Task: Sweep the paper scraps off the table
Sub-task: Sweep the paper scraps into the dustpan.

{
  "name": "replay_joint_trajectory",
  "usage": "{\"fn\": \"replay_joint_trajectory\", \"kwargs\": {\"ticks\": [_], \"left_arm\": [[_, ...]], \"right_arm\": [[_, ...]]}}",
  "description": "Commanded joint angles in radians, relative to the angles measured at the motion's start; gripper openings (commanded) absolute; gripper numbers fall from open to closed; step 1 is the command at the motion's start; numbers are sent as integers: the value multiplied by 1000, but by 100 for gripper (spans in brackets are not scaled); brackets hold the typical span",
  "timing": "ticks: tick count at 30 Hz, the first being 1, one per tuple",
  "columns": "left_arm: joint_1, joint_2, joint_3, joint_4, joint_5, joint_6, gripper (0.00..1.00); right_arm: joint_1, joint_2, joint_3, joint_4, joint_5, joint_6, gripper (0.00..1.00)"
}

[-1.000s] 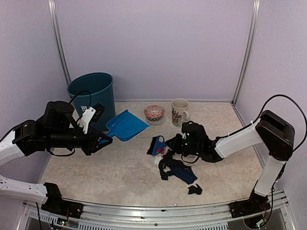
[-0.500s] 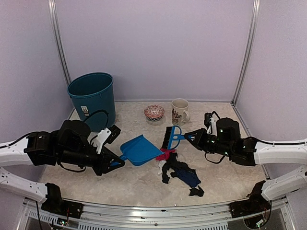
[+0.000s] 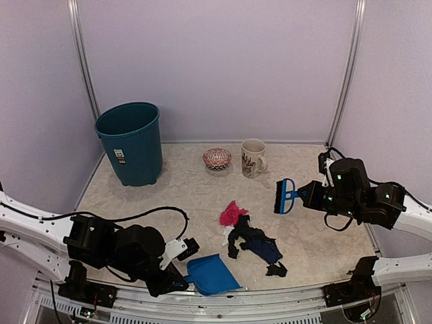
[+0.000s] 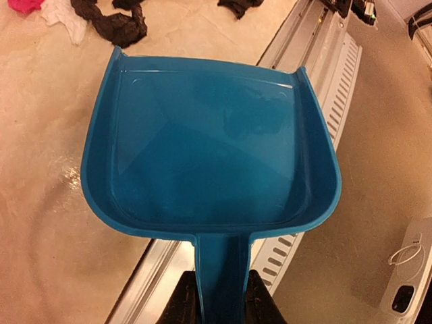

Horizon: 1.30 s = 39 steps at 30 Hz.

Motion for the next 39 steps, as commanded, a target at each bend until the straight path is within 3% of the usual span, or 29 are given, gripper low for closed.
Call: {"fn": "replay_joint_trajectory", "kwargs": {"ticks": [1, 9, 19, 27, 39], "left_arm": [[-41, 55, -10, 47, 44, -22, 0], [-68, 202, 46, 59, 60, 41, 0], [16, 394, 114, 124, 68, 38, 0], [72, 459, 139, 172, -5, -46, 0], [62, 559, 199, 182, -4, -15, 0]], "right_arm": [[-12, 4, 93, -293, 25, -46, 0], [-11, 132, 201, -578, -115, -80, 0], [89, 275, 209, -645, -156, -43, 0], [211, 355, 205, -560, -129, 47, 0], [326, 573, 367, -402, -192, -5, 0]]}}
